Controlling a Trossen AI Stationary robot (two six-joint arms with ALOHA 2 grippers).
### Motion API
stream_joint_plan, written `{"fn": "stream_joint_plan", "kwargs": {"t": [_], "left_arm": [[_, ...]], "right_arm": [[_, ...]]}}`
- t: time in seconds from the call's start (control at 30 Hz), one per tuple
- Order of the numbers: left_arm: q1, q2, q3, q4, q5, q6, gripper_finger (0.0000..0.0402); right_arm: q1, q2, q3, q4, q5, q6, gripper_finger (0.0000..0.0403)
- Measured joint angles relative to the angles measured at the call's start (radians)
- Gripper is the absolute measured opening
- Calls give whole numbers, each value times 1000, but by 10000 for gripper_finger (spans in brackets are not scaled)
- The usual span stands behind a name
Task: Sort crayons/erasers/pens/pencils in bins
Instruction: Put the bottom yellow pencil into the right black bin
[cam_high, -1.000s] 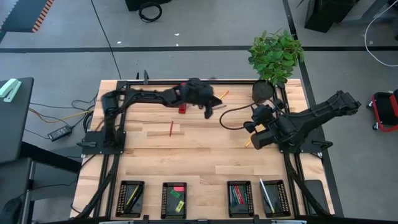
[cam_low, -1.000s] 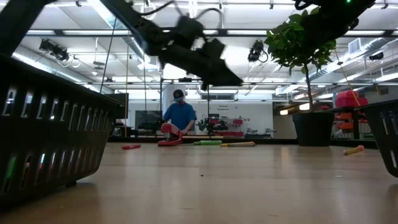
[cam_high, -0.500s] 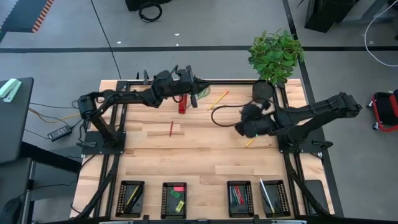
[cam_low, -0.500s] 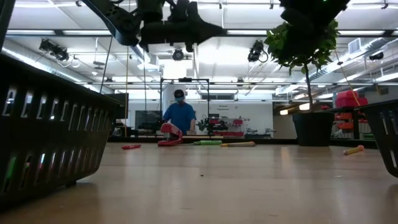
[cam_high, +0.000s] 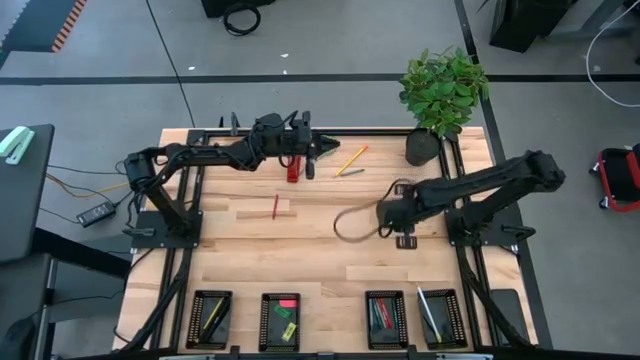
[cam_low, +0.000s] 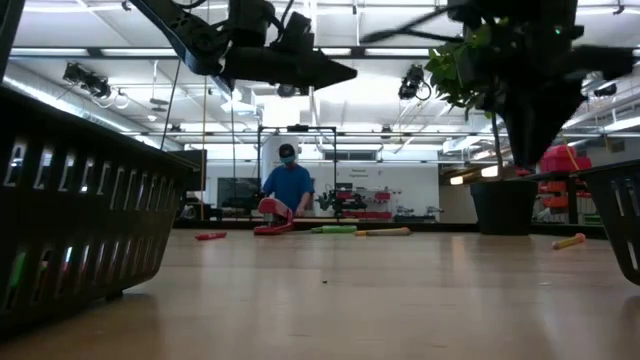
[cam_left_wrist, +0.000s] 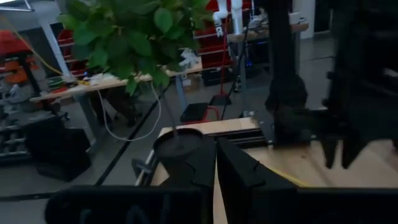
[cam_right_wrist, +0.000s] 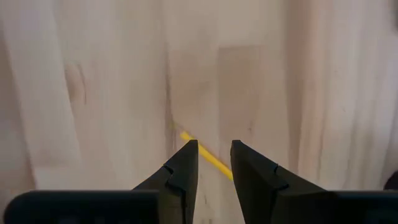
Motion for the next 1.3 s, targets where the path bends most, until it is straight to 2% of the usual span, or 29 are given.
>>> {"fn": "stream_joint_plan", "kwargs": {"t": [0.1, 0.23, 0.43, 0.53, 0.7, 1.13, 1.3], "left_arm": [[25, 0, 0, -22, 4, 16, 25], [68, -25, 0, -86, 90, 21, 31], [105, -67, 0, -219, 205, 23, 22], [106, -68, 0, -278, 209, 53, 15], [103, -67, 0, -326, 209, 81, 12], [73, -67, 0, -335, 209, 100, 10], [77, -67, 0, -346, 209, 100, 24]], "right_arm": [[21, 72, 0, 2, 3, -97, 102], [17, 133, -20, 1, -4, -172, 102], [-28, 110, -139, 33, -123, -264, 102], [-40, 78, -194, 59, -122, -289, 102], [-66, 51, -229, 104, -35, -316, 102], [-84, 77, -227, 105, -73, -335, 102], [-78, 81, -220, 160, -86, -323, 102]]}}
